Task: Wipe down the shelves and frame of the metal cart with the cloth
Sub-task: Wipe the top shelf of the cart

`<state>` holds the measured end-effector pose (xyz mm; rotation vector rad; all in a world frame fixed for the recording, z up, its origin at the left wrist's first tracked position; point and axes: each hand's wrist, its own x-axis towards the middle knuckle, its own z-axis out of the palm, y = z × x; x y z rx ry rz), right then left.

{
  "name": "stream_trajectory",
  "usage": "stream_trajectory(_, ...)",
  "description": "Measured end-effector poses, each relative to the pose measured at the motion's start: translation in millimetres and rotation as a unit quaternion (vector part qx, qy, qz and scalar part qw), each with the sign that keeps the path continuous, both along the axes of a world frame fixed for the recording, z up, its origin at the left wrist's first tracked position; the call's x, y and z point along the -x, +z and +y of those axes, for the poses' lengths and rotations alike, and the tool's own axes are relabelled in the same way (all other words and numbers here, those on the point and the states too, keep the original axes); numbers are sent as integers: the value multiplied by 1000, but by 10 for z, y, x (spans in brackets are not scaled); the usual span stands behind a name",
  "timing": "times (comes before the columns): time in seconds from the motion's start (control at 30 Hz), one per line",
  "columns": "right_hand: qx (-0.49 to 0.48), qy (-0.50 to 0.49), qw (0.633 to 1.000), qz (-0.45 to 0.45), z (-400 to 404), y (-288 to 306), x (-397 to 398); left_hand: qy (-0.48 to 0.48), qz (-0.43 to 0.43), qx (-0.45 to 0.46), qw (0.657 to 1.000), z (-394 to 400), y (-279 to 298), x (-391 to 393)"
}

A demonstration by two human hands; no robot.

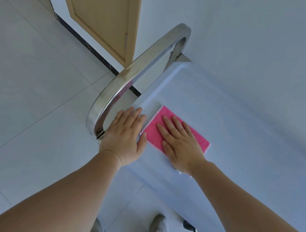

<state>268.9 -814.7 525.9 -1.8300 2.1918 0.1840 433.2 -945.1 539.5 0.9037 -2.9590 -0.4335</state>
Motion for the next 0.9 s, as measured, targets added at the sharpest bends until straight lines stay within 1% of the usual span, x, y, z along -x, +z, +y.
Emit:
stream_trajectory(0.1, 10, -21, 1000, -1, -47, -17, 96, -3, -8, 7, 1000, -17, -22, -12)
stream_trajectory(0.27, 22, -116, 993, 27, -239, -60, 583, 1, 6, -4, 1000, -20, -15, -1)
stream_trajectory(0.33, 30, -137, 990, 29, -351, -81, 776, 4, 15, -8, 1000, -25, -21, 2)
stream_trajectory(0.63, 47, -177, 982, 44, -857, -110, 1340, 14, 22, -10, 1000, -17, -27, 1)
stream_trajectory(0.9, 45, -173, 982, 57, -1267, -98, 1522, 17, 35, -17, 999, -22, -28, -1)
